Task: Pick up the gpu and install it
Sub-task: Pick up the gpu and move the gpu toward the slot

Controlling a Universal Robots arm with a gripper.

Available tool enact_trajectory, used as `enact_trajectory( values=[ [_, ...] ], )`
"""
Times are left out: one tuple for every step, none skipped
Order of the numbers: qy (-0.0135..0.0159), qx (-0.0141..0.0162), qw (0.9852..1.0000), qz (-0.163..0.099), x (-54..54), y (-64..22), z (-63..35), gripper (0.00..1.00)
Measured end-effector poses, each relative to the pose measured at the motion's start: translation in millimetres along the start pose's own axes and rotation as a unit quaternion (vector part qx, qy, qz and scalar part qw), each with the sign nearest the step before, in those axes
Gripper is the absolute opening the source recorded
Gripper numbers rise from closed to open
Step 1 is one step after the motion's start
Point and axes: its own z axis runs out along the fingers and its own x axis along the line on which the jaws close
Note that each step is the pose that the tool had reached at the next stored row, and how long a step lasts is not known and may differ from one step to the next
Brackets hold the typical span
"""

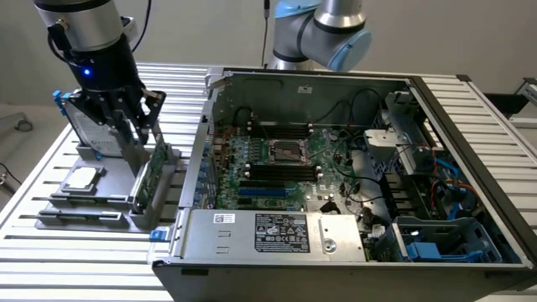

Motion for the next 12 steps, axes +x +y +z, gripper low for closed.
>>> enact_trajectory(
  values=[
    [0.0,0.0,1.0,0.0,0.1,-1.0,1.8,0.36],
    [0.0,0.0,1.0,0.0,0.1,-1.9,3.5,0.36],
    [0.0,0.0,1.0,0.0,0.2,-2.9,5.3,0.36],
    [0.0,0.0,1.0,0.0,0.2,-3.9,7.1,0.36],
    [0.0,0.0,1.0,0.0,0.3,-4.8,8.9,0.36],
    [0.0,0.0,1.0,0.0,0.3,-5.8,10.6,0.36],
    [0.0,0.0,1.0,0.0,0.3,-6.9,12.5,0.36],
    [0.0,0.0,1.0,0.0,0.4,-7.9,14.4,0.36],
    [0.0,0.0,1.0,0.0,0.3,-8.7,16.2,0.36],
    [0.0,0.0,1.0,0.0,0.3,-9.4,17.9,0.36],
    [0.0,0.0,1.0,0.0,0.3,-9.8,19.7,0.36],
    [0.0,0.0,1.0,0.0,0.3,-10.1,21.5,0.36]
  ],
)
